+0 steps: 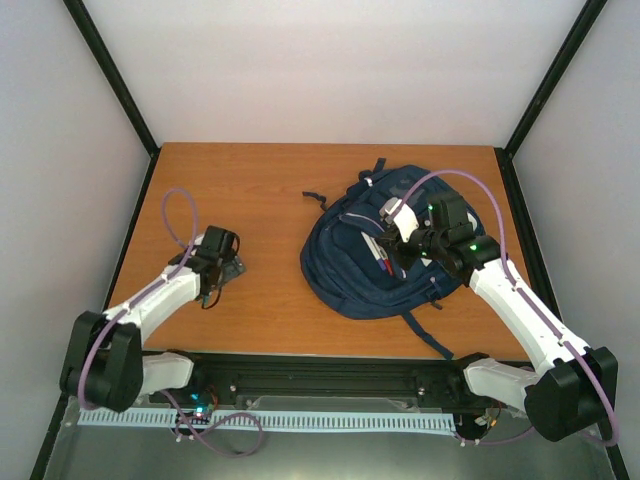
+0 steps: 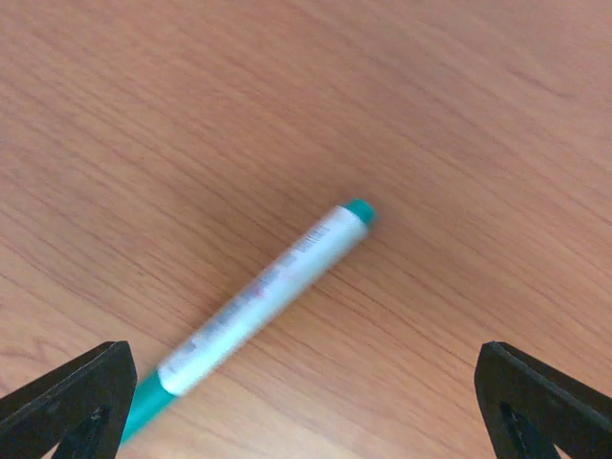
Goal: Pack the student bag
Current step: Move the stationery to the center of the board.
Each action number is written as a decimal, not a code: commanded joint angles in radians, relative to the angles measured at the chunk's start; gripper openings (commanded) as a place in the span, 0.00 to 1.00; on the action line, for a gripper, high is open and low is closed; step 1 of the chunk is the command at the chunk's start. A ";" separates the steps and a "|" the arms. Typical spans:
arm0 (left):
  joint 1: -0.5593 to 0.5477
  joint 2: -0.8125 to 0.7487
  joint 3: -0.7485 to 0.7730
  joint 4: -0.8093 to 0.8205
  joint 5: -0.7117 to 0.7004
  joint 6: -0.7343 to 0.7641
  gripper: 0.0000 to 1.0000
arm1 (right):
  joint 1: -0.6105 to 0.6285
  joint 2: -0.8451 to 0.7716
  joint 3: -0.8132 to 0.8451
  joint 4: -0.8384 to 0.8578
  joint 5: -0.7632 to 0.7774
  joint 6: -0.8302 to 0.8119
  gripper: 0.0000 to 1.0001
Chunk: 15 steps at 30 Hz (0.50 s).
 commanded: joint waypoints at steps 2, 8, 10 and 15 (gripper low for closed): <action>0.144 0.161 0.048 -0.006 0.090 0.018 1.00 | 0.000 -0.018 0.010 0.038 -0.035 -0.017 0.03; 0.209 0.333 0.089 0.030 0.280 0.066 0.99 | 0.001 -0.017 0.008 0.036 -0.034 -0.019 0.03; 0.209 0.363 0.085 0.041 0.346 0.077 0.94 | 0.001 -0.015 0.008 0.037 -0.034 -0.019 0.03; 0.186 0.363 0.053 0.042 0.409 0.102 0.80 | 0.000 -0.009 0.010 0.037 -0.036 -0.020 0.03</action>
